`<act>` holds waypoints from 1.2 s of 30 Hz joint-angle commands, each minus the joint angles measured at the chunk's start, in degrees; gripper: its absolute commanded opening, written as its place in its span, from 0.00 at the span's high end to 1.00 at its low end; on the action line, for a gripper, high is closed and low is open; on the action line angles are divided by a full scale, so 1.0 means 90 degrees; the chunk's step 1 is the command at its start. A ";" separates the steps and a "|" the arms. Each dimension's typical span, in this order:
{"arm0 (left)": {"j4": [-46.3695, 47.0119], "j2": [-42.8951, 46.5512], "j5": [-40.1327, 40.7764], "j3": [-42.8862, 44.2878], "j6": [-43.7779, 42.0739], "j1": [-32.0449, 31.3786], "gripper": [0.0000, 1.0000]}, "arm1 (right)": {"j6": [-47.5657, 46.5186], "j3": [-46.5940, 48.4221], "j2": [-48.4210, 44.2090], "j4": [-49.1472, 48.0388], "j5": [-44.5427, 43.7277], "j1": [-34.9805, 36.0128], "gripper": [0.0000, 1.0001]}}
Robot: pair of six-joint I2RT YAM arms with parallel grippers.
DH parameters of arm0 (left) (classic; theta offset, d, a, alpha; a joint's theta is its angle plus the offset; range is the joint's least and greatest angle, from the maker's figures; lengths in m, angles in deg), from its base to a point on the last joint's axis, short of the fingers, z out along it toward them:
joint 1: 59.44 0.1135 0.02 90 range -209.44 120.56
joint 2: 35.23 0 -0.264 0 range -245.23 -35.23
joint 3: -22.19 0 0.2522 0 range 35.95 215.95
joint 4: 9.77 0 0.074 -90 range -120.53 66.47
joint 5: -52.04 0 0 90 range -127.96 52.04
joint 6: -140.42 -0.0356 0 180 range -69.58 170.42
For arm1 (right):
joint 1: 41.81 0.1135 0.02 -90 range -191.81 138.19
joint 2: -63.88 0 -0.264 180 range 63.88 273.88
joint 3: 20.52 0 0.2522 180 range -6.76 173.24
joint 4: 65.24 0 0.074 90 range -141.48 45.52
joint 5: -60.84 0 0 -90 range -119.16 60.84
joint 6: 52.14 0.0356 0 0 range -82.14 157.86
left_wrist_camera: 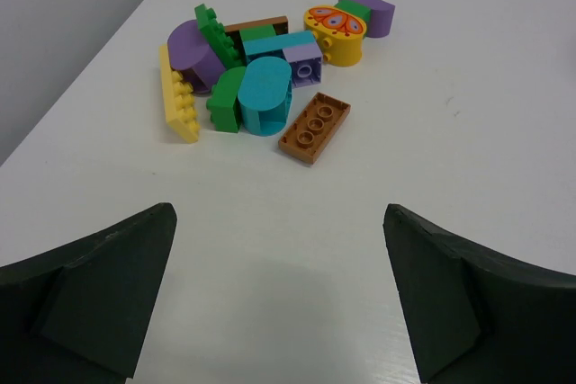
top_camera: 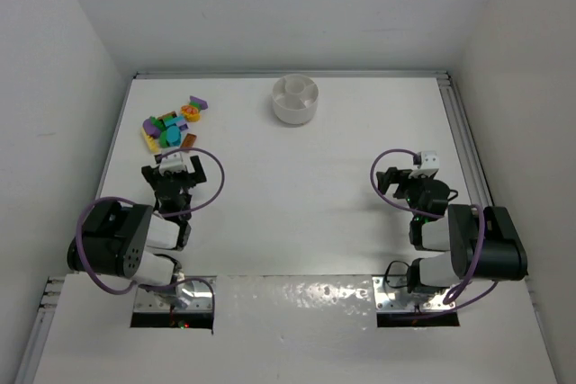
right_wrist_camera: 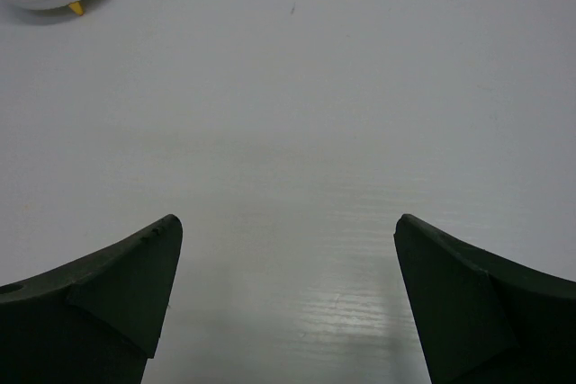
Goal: Sort the legos into containers by color
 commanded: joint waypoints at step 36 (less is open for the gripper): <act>-1.2714 -0.2526 -0.1906 0.9598 -0.1727 0.0110 0.38 | -0.0218 0.7564 -0.0261 0.9790 0.0621 0.1051 0.36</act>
